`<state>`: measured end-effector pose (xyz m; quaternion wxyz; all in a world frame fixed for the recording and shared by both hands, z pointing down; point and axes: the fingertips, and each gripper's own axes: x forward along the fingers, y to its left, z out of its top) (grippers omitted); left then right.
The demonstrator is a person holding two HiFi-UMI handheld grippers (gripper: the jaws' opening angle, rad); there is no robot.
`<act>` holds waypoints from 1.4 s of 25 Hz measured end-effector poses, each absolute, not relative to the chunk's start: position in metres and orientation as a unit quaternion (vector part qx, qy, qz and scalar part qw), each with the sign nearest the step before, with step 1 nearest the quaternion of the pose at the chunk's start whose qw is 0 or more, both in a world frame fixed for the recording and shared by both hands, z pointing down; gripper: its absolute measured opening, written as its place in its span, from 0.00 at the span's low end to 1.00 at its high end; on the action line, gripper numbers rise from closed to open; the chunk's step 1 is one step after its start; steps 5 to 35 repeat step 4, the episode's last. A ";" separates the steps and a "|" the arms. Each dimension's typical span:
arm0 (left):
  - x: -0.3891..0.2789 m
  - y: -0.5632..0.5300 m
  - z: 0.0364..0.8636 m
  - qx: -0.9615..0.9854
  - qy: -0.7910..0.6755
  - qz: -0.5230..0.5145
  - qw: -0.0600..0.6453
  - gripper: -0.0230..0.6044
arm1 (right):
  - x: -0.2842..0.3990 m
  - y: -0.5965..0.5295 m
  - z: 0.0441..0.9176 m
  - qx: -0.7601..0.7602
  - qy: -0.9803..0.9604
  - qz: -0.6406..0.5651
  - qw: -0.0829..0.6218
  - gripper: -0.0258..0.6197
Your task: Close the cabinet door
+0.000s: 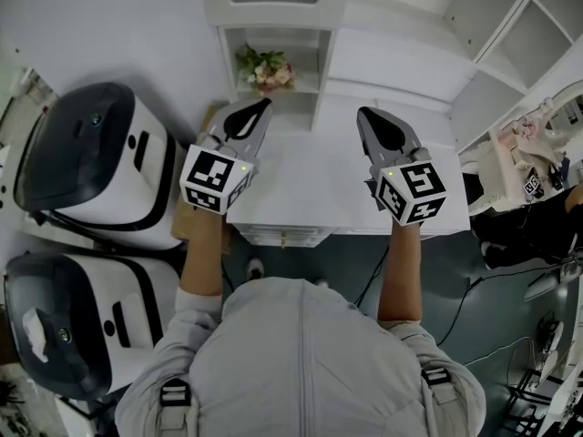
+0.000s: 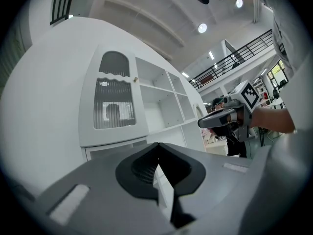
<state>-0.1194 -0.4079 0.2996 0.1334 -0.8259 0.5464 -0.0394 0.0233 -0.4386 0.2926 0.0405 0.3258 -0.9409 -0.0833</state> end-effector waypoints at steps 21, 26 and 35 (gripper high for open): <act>-0.124 -0.408 0.301 -0.825 0.549 -0.038 0.131 0.07 | 0.021 -0.439 0.292 0.324 -0.942 -0.084 0.039 0.04; -0.124 -0.408 0.301 -0.825 0.549 -0.038 0.131 0.07 | 0.021 -0.439 0.292 0.324 -0.942 -0.084 0.039 0.04; -0.124 -0.408 0.301 -0.825 0.549 -0.038 0.131 0.07 | 0.021 -0.439 0.292 0.324 -0.942 -0.084 0.039 0.04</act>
